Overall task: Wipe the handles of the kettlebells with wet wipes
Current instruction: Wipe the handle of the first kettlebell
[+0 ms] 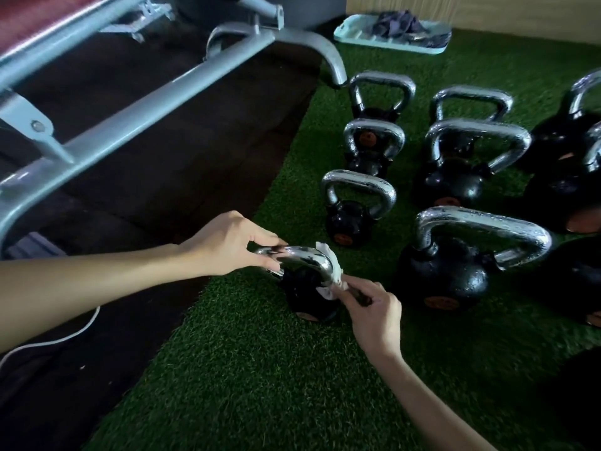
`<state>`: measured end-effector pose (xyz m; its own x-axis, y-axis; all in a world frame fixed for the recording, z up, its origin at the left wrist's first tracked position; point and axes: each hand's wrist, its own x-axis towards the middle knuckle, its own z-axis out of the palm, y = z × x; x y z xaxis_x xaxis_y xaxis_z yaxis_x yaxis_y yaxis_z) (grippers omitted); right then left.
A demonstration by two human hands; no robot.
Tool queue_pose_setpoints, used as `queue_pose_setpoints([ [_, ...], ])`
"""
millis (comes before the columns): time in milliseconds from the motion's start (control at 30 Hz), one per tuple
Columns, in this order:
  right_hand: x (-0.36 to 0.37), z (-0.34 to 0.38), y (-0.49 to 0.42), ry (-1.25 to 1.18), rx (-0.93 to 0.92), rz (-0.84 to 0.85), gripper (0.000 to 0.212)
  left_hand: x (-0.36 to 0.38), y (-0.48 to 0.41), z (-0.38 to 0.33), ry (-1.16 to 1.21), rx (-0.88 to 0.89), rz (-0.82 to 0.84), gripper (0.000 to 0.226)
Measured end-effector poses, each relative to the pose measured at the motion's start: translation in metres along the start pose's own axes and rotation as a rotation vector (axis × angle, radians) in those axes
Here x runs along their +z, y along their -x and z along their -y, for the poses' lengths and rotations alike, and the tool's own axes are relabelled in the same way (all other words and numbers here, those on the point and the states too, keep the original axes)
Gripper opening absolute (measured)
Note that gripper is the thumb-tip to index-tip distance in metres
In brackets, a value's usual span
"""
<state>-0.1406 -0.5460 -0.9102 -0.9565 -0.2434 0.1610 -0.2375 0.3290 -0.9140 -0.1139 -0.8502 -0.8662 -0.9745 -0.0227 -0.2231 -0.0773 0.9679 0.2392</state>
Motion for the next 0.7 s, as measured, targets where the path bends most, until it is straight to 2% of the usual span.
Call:
queue_pose_setpoints([
  [67, -0.001, -0.002, -0.001, 0.005, 0.047, -0.008, 0.024, -0.027, 0.013, -0.032, 0.063, -0.032, 0.015, 0.057],
  [167, -0.019, 0.005, -0.008, -0.023, 0.093, -0.023, 0.023, -0.048, 0.023, -0.067, 0.113, 0.035, -0.001, 0.049],
  [300, -0.054, 0.028, -0.017, -0.246, 0.16, -0.058, 0.014, -0.053, 0.015, -0.093, 0.121, 0.125, -0.012, 0.043],
  [433, -0.079, 0.045, -0.024, -0.37, 0.194, -0.011, 0.015, -0.04, 0.005, -0.095, 0.187, 0.152, -0.046, 0.05],
  [567, -0.083, 0.056, -0.026, -0.468, 0.259, 0.037, 0.027, -0.043, 0.013, -0.12, 0.385, 0.253, -0.267, 0.066],
  [700, -0.075, 0.073, -0.029, -0.587, 0.293, 0.15, 0.026, -0.043, 0.017, -0.13, 0.443, 0.256, -0.331, 0.058],
])
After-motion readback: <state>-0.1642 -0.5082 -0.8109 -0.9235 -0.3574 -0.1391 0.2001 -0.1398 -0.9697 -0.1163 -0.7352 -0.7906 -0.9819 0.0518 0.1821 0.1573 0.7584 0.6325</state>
